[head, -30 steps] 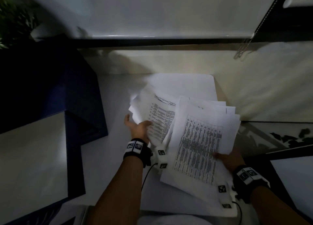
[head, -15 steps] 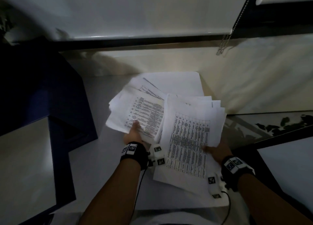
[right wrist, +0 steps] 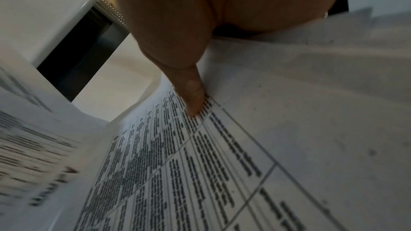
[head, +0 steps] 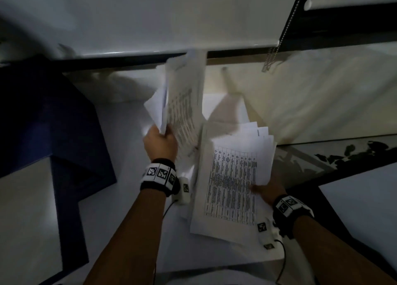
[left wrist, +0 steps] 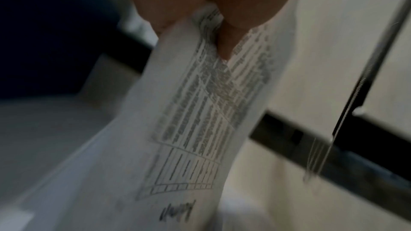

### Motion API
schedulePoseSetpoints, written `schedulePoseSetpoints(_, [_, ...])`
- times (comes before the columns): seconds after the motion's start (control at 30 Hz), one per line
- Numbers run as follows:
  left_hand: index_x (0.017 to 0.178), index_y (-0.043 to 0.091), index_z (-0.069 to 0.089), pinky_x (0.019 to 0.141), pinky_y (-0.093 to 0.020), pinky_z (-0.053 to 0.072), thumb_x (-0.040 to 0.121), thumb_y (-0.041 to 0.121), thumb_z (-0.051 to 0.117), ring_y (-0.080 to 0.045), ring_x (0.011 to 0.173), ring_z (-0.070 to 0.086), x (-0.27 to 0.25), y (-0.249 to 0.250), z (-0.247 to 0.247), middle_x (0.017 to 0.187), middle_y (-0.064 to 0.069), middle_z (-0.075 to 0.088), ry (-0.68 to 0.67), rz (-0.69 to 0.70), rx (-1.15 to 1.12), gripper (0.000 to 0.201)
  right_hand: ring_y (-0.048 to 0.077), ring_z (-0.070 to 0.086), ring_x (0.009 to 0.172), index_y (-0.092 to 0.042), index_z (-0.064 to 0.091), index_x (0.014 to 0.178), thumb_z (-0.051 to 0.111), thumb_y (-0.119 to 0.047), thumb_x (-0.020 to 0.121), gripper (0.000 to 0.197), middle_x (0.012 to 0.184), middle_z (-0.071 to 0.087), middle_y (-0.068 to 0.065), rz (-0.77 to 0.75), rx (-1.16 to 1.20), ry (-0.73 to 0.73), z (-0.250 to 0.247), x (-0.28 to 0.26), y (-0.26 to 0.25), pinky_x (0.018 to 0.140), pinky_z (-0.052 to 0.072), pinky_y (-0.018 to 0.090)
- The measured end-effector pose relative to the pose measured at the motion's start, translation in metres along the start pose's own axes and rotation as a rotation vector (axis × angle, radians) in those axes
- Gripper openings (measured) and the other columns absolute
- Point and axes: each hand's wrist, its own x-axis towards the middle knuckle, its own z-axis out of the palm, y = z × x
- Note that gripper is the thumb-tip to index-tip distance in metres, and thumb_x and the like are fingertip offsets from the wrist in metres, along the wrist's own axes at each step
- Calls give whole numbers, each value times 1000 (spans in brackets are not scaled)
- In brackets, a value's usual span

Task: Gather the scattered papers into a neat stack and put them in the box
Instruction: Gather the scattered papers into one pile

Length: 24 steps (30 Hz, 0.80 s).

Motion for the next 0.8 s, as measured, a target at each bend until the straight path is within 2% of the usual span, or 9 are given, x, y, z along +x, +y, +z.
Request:
schedulePoseSetpoints(0.07, [97,1,70,75,-40,57,88,33,65,-31,86,70,5,36,-25,92,-16,72,36,189,-21,34,29,60,108,-15,55,122,90,-24,55,77,115,64,6,1,-21,-16,-1,-1,-3,97,47,52])
schedulePoseSetpoints(0.17, [112,14,63,81,-16,51,87,6,71,9,90,66,4,86,-65,102,8,67,37,295,-490,27,24,56,105,-11,51,127,89,-17,59,78,115,60,5,38,-8,-37,-1,-4,-7,97,46,46])
schedulePoseSetpoints(0.23, [110,14,62,80,-21,54,84,1,73,2,90,68,14,88,-74,98,9,69,-109,264,-668,31,25,57,109,-16,50,129,92,-42,45,97,120,61,2,11,-23,-33,0,10,10,97,47,48])
schedulePoseSetpoints(0.3, [92,12,64,66,-28,54,76,15,82,-10,72,66,16,78,-62,77,7,67,-285,182,-513,24,30,58,112,-16,53,128,88,-47,43,97,122,62,7,5,-38,-56,0,16,16,96,49,48])
schedulePoseSetpoints(0.37, [89,15,59,58,-19,48,69,24,86,-16,69,61,11,50,-31,71,6,61,-449,57,-240,35,30,58,109,-11,59,120,81,-28,67,60,117,63,11,-32,-43,-63,-6,-3,-7,95,48,45])
schedulePoseSetpoints(0.4, [96,15,57,60,-17,47,71,24,86,-20,75,63,3,34,-15,77,1,61,-534,6,-57,39,29,59,107,-15,59,118,78,-27,73,51,115,63,9,-24,32,-74,-9,-9,-13,95,48,45])
schedulePoseSetpoints(0.47, [114,11,54,71,-24,46,75,27,85,-26,93,64,-15,-6,12,101,-7,64,-650,-27,271,52,30,61,105,-22,58,122,77,-49,66,65,116,64,8,45,192,-76,-11,-9,-11,97,48,50])
schedulePoseSetpoints(0.6, [150,12,24,103,-37,42,79,30,80,-32,134,44,-43,-62,38,151,-14,39,-589,-149,316,92,31,65,103,-25,61,124,73,-76,52,89,116,69,5,147,368,-80,-13,4,10,97,49,53])
schedulePoseSetpoints(0.8, [155,14,17,111,-41,31,99,29,52,-41,139,28,-75,-79,70,156,-13,15,-713,-39,398,68,33,60,108,-16,49,135,76,-18,77,64,121,62,9,106,269,-141,-6,-20,-15,98,48,54])
